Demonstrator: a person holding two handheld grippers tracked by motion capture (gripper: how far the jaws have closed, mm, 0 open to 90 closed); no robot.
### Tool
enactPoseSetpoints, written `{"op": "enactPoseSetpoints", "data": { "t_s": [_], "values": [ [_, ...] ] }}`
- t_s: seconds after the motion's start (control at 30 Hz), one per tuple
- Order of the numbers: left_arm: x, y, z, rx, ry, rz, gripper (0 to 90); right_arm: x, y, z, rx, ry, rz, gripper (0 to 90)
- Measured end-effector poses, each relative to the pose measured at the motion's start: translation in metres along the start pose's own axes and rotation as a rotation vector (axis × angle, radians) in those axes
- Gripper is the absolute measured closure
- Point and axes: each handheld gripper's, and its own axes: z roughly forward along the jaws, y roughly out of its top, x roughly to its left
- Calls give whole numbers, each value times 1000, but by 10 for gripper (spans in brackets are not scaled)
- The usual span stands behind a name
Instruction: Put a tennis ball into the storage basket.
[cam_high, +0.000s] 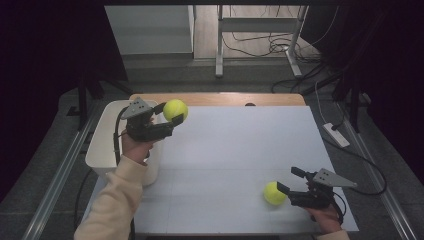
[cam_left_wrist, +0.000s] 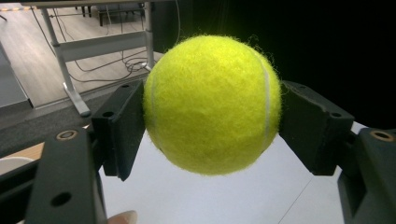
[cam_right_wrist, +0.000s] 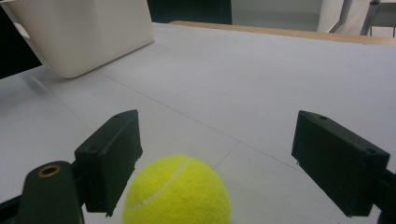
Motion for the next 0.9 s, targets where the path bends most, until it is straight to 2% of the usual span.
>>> {"op": "enactPoseSetpoints", "data": {
  "t_s": [0.9],
  "values": [
    [22,-1,-11,7,70,-30,273,0,0,0,-1,-2,-1,159]
  ]
}}
